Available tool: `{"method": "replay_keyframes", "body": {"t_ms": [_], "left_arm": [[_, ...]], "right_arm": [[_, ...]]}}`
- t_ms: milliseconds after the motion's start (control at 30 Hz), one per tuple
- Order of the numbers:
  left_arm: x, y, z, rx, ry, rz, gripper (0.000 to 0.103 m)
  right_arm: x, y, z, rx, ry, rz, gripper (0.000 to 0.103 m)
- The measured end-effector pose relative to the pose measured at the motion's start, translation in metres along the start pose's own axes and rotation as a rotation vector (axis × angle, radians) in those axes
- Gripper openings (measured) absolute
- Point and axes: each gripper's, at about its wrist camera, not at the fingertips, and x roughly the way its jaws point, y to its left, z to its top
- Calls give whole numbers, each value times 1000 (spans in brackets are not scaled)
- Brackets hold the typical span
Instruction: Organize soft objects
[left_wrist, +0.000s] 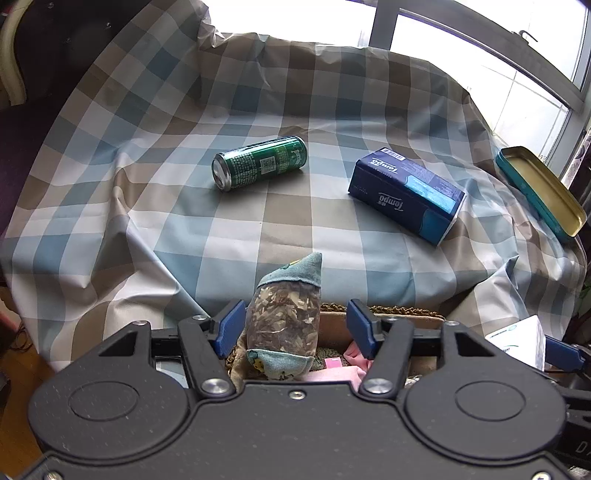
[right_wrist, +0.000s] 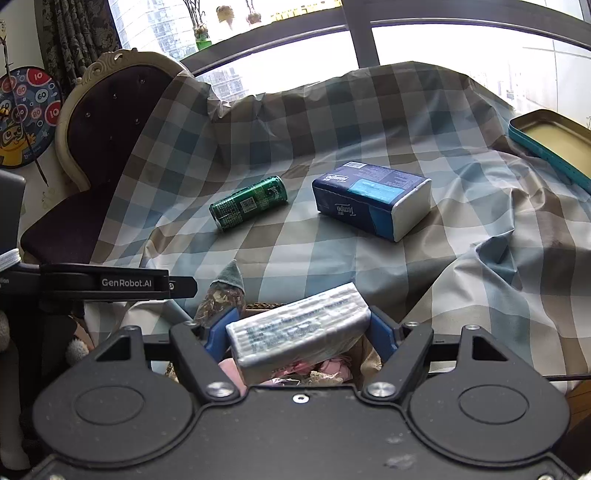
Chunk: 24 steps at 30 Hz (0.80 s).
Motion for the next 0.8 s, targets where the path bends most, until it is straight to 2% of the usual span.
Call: {"method": "replay_keyframes", "body": {"t_ms": [133, 400, 800], "left_arm": [[-3, -1, -5, -8, 4, 27, 61], [-8, 0, -17, -11, 0, 85, 62], [-9, -4, -26, 0, 12, 93, 67]], "right_arm": [[2, 3, -1, -11, 13, 3, 74], [5, 7, -5, -32, 44, -3, 75], [2, 5, -4, -26, 36, -1, 79]]}}
